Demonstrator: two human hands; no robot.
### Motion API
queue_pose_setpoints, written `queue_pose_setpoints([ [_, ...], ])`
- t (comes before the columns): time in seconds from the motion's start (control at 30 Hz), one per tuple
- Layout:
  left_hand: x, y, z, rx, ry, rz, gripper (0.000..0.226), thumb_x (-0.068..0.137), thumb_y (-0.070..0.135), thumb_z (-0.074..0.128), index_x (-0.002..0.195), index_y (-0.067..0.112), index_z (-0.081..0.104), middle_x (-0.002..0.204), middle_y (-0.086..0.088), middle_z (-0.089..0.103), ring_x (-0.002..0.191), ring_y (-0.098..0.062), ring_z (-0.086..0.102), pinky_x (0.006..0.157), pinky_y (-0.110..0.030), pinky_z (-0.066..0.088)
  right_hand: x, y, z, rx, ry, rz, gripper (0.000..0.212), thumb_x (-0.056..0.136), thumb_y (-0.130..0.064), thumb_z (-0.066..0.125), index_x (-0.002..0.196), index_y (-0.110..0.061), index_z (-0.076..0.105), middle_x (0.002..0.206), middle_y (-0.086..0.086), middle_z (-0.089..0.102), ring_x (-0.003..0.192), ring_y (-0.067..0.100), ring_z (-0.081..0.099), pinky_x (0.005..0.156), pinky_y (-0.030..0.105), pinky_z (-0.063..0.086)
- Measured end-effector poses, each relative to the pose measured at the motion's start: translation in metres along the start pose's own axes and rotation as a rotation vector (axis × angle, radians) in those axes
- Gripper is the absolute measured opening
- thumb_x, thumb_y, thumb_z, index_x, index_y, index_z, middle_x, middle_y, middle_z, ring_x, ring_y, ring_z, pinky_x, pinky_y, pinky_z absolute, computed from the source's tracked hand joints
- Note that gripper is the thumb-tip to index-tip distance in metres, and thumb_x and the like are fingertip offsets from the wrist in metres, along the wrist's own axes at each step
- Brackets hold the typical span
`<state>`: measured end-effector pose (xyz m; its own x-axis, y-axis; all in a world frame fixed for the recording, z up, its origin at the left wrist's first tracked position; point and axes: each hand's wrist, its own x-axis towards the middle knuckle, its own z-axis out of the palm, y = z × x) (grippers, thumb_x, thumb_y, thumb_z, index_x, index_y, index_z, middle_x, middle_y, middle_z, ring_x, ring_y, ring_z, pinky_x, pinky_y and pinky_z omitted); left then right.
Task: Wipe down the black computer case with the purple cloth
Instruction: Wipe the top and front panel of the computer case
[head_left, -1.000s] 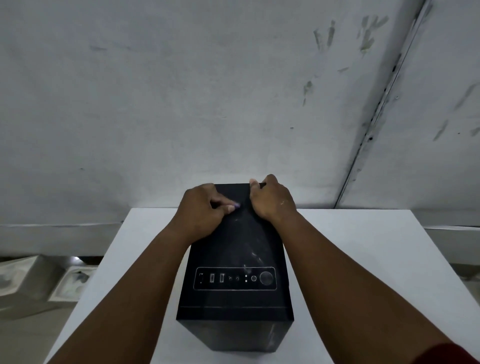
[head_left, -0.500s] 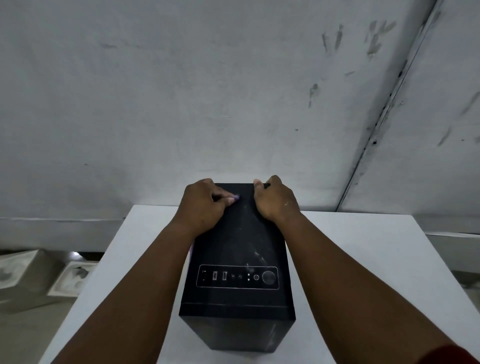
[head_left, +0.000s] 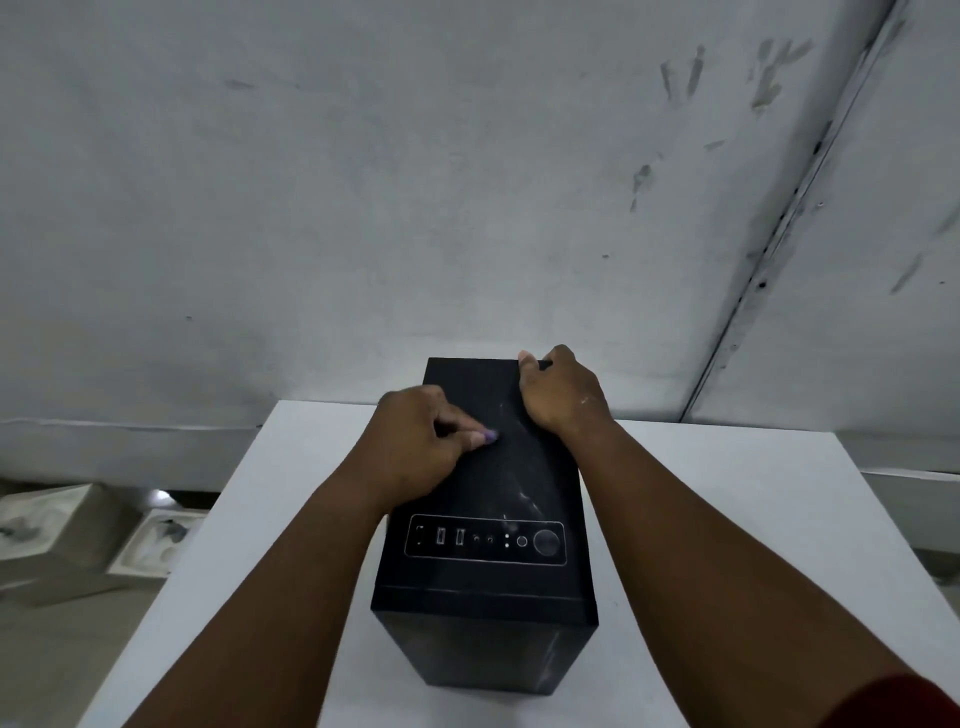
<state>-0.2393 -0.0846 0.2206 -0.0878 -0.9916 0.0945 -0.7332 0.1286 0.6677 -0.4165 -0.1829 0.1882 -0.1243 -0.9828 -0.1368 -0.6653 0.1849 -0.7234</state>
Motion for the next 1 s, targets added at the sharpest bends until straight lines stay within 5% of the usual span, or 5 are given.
queue_pose_setpoints([
  [0.13, 0.002, 0.0, 0.009, -0.017, 0.098, -0.006, 0.012, 0.09, 0.03, 0.08, 0.096, 0.04, 0.082, 0.086, 0.009, 0.063, 0.081, -0.002, 0.059, 0.067, -0.006, 0.036, -0.004, 0.001, -0.002, 0.009, 0.006, 0.002, 0.048, 0.103, -0.054, 0.044, 0.128, -0.014, 0.052, 0.124, 0.008, 0.062, 0.112, 0.029, 0.058, 0.084, 0.034, 0.039],
  [0.37, -0.041, 0.0, -0.002, 0.015, -0.138, 0.047, 0.016, 0.089, 0.028, 0.081, 0.094, 0.042, 0.082, 0.081, 0.015, 0.061, 0.086, 0.006, 0.058, 0.069, -0.005, 0.039, -0.014, -0.001, -0.003, 0.026, 0.128, -0.037, 0.035, 0.092, -0.046, 0.058, 0.111, -0.018, 0.049, 0.109, 0.003, 0.062, 0.094, 0.023, 0.058, 0.077, 0.033, 0.044],
  [0.5, -0.049, 0.0, -0.001, 0.023, -0.1, 0.035, 0.012, 0.088, 0.035, 0.08, 0.095, 0.045, 0.081, 0.08, 0.015, 0.06, 0.083, -0.001, 0.059, 0.068, -0.009, 0.037, -0.02, -0.004, -0.004, -0.025, 0.168, -0.077, 0.037, 0.094, -0.045, 0.059, 0.116, -0.016, 0.051, 0.115, 0.005, 0.061, 0.096, 0.024, 0.057, 0.08, 0.034, 0.044],
  [0.77, -0.041, 0.003, 0.005, 0.016, 0.052, 0.024, 0.011, 0.091, 0.035, 0.078, 0.098, 0.043, 0.081, 0.086, 0.012, 0.061, 0.083, -0.002, 0.057, 0.07, -0.007, 0.037, -0.052, 0.007, -0.006, -0.103, 0.027, -0.127, 0.063, 0.105, -0.05, 0.046, 0.16, -0.024, 0.029, 0.156, 0.01, 0.038, 0.14, 0.03, 0.045, 0.112, 0.042, 0.04],
  [1.0, -0.066, 0.003, 0.002, 0.033, -0.198, 0.105, 0.016, 0.09, 0.032, 0.079, 0.101, 0.043, 0.081, 0.083, 0.018, 0.061, 0.086, 0.0, 0.061, 0.069, -0.008, 0.044, -0.071, 0.02, -0.005, 0.043, -0.07, -0.102, 0.064, 0.107, -0.05, 0.042, 0.164, -0.035, 0.018, 0.164, 0.007, 0.032, 0.149, 0.026, 0.036, 0.118, 0.039, 0.031],
])
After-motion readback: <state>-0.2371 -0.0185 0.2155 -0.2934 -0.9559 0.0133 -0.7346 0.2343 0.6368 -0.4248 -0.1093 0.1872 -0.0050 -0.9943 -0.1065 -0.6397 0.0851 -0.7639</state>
